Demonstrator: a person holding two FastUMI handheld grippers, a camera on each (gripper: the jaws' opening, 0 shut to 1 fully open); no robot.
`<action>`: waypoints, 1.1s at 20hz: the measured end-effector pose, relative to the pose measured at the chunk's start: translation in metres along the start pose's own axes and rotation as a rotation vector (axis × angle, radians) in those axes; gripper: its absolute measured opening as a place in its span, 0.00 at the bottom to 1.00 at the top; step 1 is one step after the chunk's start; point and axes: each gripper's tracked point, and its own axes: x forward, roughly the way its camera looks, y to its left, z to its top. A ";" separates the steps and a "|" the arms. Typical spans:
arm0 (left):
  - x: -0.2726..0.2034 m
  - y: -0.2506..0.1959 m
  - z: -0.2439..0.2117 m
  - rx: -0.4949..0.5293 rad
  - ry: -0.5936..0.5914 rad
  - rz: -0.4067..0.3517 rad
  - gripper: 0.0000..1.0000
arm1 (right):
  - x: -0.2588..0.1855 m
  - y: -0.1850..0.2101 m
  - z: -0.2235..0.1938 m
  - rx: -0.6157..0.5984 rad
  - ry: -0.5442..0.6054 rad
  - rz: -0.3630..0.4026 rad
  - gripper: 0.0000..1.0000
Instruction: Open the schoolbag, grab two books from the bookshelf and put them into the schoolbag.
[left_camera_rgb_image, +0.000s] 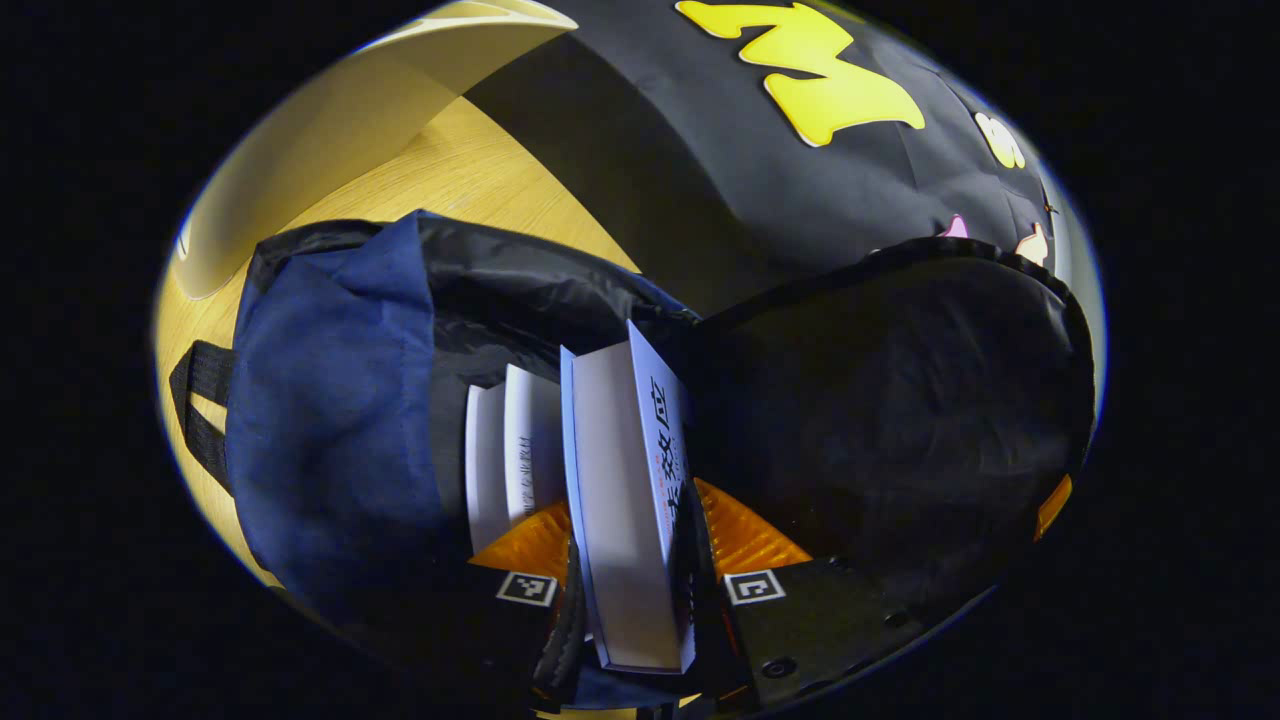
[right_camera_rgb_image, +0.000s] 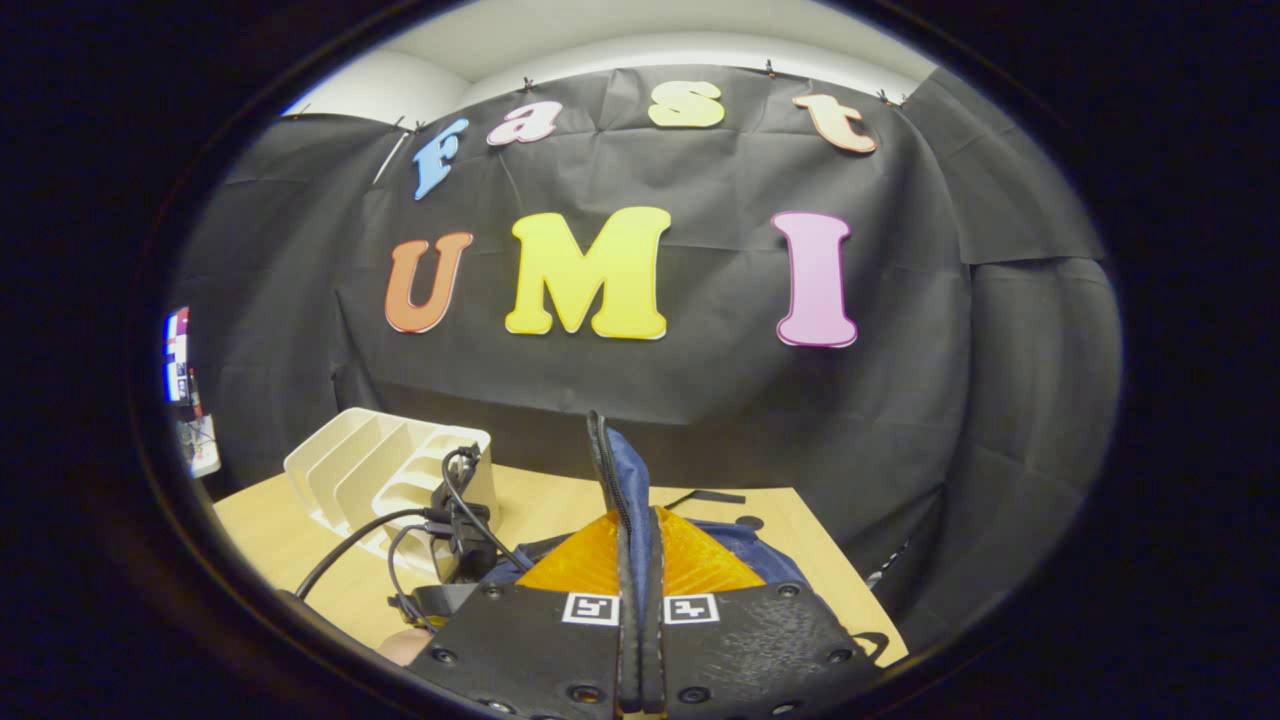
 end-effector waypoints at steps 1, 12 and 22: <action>0.000 -0.001 0.002 -0.009 -0.003 -0.005 0.49 | 0.001 -0.002 -0.003 0.004 0.007 -0.001 0.02; -0.018 0.006 0.006 0.339 0.002 0.129 0.82 | -0.004 -0.029 -0.025 0.034 0.034 -0.067 0.02; -0.069 0.038 0.025 0.428 -0.061 0.245 0.94 | -0.007 -0.038 -0.063 0.065 0.116 -0.109 0.02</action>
